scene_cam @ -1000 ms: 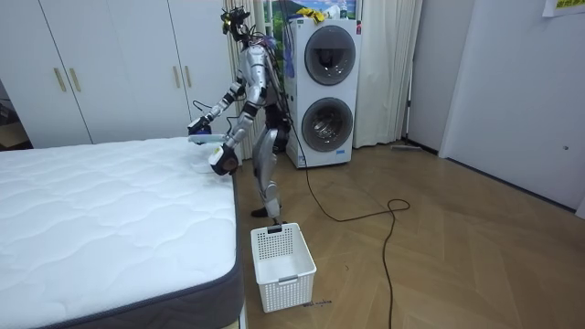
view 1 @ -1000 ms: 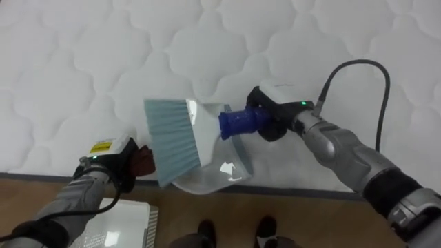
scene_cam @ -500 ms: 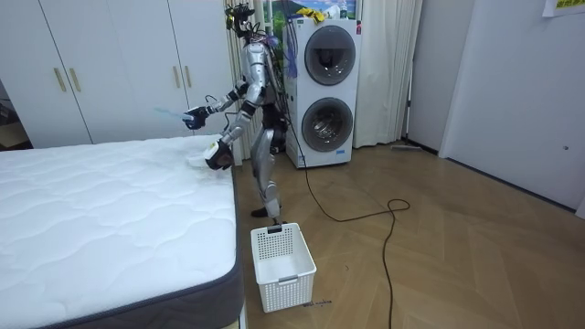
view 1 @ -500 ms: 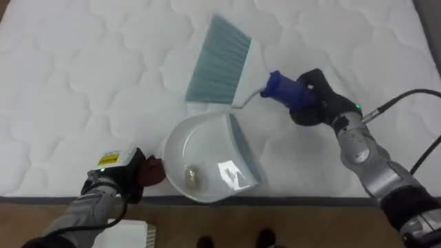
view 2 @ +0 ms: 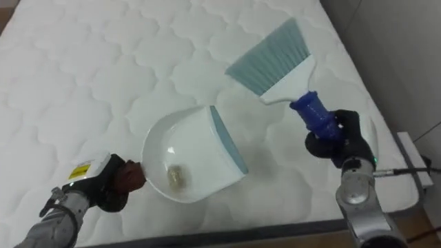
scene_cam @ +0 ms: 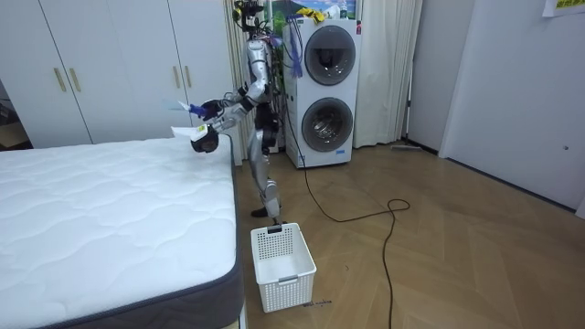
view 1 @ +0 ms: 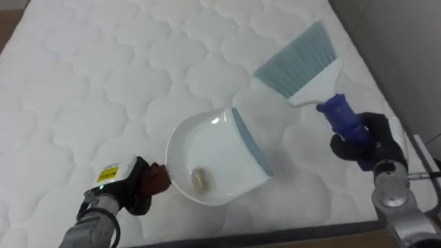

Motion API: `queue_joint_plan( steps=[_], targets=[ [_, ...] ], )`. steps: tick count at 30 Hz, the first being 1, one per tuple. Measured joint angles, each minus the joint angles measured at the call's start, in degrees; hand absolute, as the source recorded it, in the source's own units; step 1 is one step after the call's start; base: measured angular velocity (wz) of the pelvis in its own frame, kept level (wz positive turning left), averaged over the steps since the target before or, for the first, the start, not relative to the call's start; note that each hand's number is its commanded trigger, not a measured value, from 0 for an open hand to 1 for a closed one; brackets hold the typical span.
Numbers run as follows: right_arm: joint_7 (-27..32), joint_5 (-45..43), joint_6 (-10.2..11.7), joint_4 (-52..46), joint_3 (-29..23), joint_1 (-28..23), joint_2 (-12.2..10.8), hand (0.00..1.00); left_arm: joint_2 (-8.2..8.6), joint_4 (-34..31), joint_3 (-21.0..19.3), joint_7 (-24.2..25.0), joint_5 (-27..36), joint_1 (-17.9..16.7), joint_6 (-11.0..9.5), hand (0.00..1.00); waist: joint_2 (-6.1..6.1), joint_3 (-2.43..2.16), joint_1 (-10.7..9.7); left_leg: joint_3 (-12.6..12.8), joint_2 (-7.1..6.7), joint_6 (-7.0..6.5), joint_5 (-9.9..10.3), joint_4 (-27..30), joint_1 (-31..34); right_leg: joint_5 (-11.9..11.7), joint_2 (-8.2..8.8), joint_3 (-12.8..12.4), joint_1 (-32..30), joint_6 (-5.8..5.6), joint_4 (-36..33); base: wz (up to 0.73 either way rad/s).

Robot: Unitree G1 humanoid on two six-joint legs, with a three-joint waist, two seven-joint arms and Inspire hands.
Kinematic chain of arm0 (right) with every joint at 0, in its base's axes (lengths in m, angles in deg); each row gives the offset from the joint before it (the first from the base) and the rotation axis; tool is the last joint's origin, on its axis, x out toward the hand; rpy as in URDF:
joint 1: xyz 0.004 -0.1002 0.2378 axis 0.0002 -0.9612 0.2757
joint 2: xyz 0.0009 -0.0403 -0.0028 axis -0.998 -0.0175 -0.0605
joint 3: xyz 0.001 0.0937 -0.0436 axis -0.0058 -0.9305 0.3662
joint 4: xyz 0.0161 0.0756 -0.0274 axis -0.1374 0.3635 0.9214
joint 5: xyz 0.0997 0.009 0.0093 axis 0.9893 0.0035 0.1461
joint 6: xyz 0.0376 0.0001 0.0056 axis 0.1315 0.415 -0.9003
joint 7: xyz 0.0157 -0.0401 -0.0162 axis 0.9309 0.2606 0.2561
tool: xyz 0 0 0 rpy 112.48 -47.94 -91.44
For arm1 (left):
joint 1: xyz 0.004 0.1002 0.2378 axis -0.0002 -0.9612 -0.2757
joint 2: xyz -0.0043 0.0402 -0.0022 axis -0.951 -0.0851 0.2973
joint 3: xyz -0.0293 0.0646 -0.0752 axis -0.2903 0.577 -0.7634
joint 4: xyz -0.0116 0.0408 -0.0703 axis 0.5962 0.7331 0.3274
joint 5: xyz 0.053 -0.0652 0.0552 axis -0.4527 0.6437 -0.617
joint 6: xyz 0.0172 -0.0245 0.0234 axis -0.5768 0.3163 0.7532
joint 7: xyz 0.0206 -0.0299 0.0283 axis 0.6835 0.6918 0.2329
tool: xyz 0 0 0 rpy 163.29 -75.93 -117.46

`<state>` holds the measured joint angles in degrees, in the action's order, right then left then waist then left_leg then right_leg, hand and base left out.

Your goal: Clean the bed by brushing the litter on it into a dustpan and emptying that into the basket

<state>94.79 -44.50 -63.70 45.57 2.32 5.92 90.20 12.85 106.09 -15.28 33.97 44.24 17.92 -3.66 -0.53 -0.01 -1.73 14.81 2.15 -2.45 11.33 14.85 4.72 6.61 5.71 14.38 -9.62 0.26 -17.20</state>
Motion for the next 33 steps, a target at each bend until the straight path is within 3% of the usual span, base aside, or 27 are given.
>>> queue_joint_plan(
  steps=[5,7,11,17,23,26,30,33],
  targets=[
    [2.23,1.69,0.08,-6.52,-1.03,-4.61,-0.12,0.0,0.18,-2.31,-1.11,0.0,0.17,-1.79,-0.1,1.0,0.03,-0.01,0.33,0.1,0.13,0.33,-0.07,-1.99,-3.73,-0.04,-0.75,0.09,3.88,-0.16,2.11,0.0],
    [2.61,1.63,0.08,-8.72,-1.17,-5.61,-0.48,0.0,1.0,-2.31,-1.78,0.0,0.2,-1.99,-0.1,1.0,0.11,0.0,0.57,0.06,0.09,0.44,-0.12,-2.73,-5.0,-0.12,-1.01,0.05,5.04,-0.28,2.84,0.0],
    [3.19,1.02,0.12,-12.47,-1.19,-6.58,-2.55,0.0,4.25,-3.76,-5.64,-0.01,0.4,-2.73,-0.1,1.0,0.22,-0.06,0.68,-0.03,0.16,0.67,-0.05,-3.57,-6.49,-0.27,-1.72,0.04,6.8,-0.5,4.3,0.0],
    [2.68,0.98,0.12,-15.66,-1.19,-6.63,-4.28,0.0,6.14,-7.21,-7.72,-0.02,1.39,-3.19,-0.39,1.0,0.33,-0.06,1.23,-0.77,0.11,0.77,0.02,-3.98,-6.78,-0.29,-1.74,0.25,7.17,-0.56,4.41,0.01],
    [2.81,1.01,0.12,-19.29,-1.22,-6.63,-4.29,0.0,6.23,-10.43,-7.72,0.67,1.53,-3.31,-0.41,1.0,0.8,-0.01,1.79,-1.13,0.0,0.75,0.03,-3.97,-7.45,-0.28,-1.53,0.75,8.15,-0.61,4.33,0.05],
    [2.89,0.99,0.11,-19.43,-1.38,-6.62,-4.26,0.0,6.23,-10.46,-7.71,1.11,1.46,-3.38,-0.39,1.0,1.57,0.16,1.82,-1.57,-0.31,0.57,0.15,-3.87,-7.78,0.4,-0.6,0.81,8.25,-1.06,2.74,0.08],
    [3.42,1.11,0.0,-19.44,-3.46,-6.62,-4.25,0.0,6.32,-10.46,-7.72,2.13,1.47,-3.58,-0.14,1.0,2.83,0.21,1.39,-2.74,-1.87,-0.25,0.71,-2.82,-7.34,3.01,1.51,0.58,6.87,-1.78,-2.06,0.16],
    [3.8,1.13,-0.03,-19.45,-3.69,-6.62,-4.25,0.0,6.31,-10.46,-7.83,2.14,1.48,-3.64,-0.02,1.0,2.98,0.23,0.89,-3.16,-2.53,-0.58,0.88,-2.16,-7.11,3.76,2.26,0.68,6.58,-2.22,-3.49,0.13]
  ],
)
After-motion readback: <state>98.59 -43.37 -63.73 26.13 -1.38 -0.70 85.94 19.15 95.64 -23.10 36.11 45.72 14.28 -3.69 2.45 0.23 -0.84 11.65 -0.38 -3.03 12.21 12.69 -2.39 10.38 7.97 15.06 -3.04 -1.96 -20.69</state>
